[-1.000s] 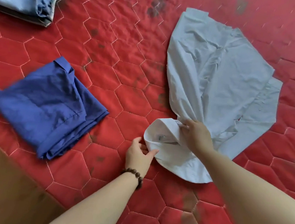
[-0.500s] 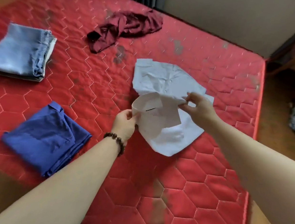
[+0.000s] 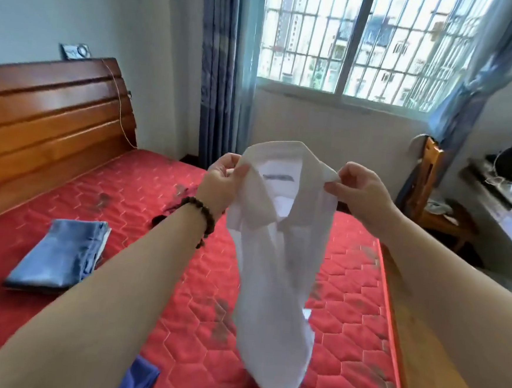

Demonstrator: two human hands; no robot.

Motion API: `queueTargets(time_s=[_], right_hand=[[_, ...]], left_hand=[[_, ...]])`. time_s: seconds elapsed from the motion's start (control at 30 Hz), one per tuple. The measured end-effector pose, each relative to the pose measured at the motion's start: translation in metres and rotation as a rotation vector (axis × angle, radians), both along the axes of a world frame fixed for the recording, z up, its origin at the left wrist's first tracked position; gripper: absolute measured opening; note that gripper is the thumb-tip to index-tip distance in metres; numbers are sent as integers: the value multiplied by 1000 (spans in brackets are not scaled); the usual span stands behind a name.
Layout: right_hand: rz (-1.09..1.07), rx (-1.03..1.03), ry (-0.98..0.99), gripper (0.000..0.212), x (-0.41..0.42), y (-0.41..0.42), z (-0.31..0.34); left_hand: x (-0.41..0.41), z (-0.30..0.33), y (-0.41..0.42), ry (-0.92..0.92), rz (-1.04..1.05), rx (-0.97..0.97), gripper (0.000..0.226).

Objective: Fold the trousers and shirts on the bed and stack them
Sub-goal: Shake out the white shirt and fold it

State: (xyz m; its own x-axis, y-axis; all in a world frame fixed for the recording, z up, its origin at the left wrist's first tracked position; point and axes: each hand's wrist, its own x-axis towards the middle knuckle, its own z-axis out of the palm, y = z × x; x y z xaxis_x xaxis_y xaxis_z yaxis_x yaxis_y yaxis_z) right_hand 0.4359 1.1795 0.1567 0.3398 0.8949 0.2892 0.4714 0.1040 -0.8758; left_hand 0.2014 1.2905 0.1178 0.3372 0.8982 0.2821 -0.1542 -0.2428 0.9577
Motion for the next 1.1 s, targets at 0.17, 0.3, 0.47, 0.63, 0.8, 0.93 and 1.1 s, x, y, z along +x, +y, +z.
queueTargets(time_s=[0.17,0.3,0.47,0.63,0.8,0.93,1.1], right_hand=[[-48,-7,-5,12,-25,-7,47],[-80,5,-67,11,-41,-15,76],[-58,-65,-131,17,-47,-19,96],[-46,-20,-111,28,-45,-21,109],[-15,46,-105,23,-40,-16,124],[47,-28,-194,16,-27,-16,141],[-8,-83,-258,23,-19,-5,149]], left_hand=[[-15,56,17,103,-7,191,20],[-30,86,29,212,-30,334,20],[-43,121,34,332,-51,424,19],[-64,151,35,502,-307,373,30],[-84,153,48,783,-439,264,26],[-89,148,52,527,-363,188,62],[-65,149,44,345,-257,207,54]])
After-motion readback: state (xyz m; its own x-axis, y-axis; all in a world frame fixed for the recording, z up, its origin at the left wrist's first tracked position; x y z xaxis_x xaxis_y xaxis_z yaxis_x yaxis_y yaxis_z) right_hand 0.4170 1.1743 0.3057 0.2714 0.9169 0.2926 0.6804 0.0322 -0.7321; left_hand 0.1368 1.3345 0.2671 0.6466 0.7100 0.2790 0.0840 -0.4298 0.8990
